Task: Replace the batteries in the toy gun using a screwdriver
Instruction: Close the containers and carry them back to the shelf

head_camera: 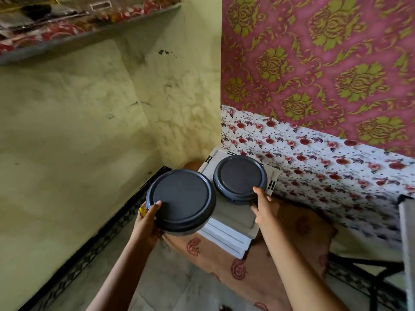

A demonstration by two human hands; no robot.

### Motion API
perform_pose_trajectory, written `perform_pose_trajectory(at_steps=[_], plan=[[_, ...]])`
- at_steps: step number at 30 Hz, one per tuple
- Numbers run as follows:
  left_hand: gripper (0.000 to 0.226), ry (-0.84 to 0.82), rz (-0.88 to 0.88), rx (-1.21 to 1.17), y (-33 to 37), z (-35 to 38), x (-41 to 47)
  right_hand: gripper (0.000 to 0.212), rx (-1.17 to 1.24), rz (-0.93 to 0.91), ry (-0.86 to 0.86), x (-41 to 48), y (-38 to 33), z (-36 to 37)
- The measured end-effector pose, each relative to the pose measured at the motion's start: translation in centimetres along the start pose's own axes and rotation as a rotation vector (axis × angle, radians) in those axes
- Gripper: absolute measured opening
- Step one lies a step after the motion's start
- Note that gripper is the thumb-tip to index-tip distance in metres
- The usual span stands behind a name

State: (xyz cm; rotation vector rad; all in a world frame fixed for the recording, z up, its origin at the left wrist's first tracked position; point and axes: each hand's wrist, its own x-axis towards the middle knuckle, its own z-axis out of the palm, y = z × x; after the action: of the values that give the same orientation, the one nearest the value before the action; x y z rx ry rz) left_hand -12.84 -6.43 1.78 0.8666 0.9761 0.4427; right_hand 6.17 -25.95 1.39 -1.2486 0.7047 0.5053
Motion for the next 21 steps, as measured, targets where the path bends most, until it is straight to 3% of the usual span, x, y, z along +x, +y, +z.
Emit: perform_pose_trajectory(at_steps=[6, 8, 15, 17, 21], plan=[[0.032, -0.058, -0.037, 0.024, 1.8, -0.3, 2.8, 0.026, 0.001, -0.006, 0.09, 1.3, 1.3, 1.6], [0.029, -0.071, -0.042, 0.039, 2.5, -0.4, 3.4, 0.04, -0.015, -0.033, 0.12, 1.0, 1.5, 1.7], [0.029, -0.142, -0.085, 0.1, 4.1, -2.4, 5.0, 0.03, -0.033, -0.148, 0.179, -0.8, 3.5, 2.7], [0.028, -0.205, -0.084, 0.119, 4.1, -3.4, 5.0, 0.028, 0.082, -0.157, 0.168, -2.6, 5.0, 2.9], [0.025, -0.302, -0.155, 0.17, 3.7, -5.6, 4.2, 0.023, -0.036, -0.181, 0.035, -7.4, 9.7, 3.3]])
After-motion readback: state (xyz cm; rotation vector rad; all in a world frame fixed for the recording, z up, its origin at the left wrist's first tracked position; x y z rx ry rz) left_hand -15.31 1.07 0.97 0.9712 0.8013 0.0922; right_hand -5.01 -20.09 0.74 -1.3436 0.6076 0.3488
